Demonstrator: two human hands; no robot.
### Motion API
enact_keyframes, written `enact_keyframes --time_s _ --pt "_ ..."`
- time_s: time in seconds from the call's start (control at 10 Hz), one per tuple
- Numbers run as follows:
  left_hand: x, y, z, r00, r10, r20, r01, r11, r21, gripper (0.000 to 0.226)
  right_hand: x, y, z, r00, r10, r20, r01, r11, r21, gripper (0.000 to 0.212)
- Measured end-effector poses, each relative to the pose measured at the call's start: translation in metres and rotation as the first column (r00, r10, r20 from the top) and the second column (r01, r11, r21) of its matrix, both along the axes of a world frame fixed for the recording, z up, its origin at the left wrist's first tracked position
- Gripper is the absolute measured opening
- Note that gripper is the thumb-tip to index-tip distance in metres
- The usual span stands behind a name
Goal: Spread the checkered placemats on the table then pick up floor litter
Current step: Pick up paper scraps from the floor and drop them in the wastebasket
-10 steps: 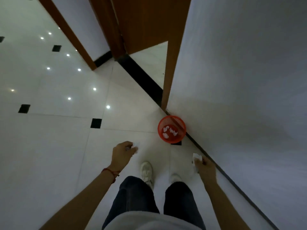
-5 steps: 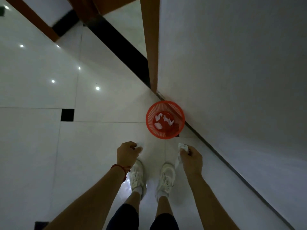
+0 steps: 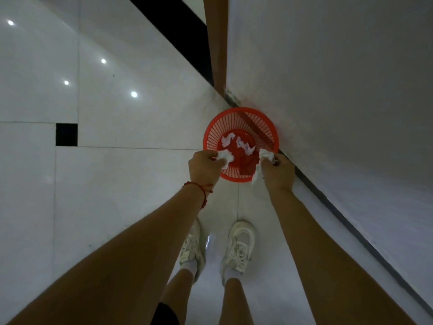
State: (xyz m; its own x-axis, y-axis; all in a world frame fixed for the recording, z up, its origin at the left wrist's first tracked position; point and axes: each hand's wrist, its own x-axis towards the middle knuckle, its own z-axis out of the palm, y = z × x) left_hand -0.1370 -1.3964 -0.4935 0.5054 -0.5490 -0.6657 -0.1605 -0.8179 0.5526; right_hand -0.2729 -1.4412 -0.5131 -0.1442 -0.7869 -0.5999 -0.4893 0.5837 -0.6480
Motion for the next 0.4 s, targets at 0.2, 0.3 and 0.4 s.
enact_keyframes --time_s 0.2,0.3,0.4 --pt "0.001 -0.02 -0.001 0.998 -0.031 -0.062 0.032 0.999 0.016 0.035 0.006 -0.011 -0.003 0.999 -0.032 0.017 0.033 0.999 -0.016 0.043" --pt "0.002 -0.018 0.008 0.994 -0.083 -0.076 0.083 0.997 -0.005 0.036 0.003 -0.009 0.004 1.0 -0.023 0.012 0.023 1.0 0.0 0.045" --pt "0.002 -0.002 0.026 0.99 -0.128 -0.065 0.128 0.992 -0.006 0.034 -0.007 0.003 0.016 0.998 -0.06 0.032 0.06 0.998 0.018 0.032"
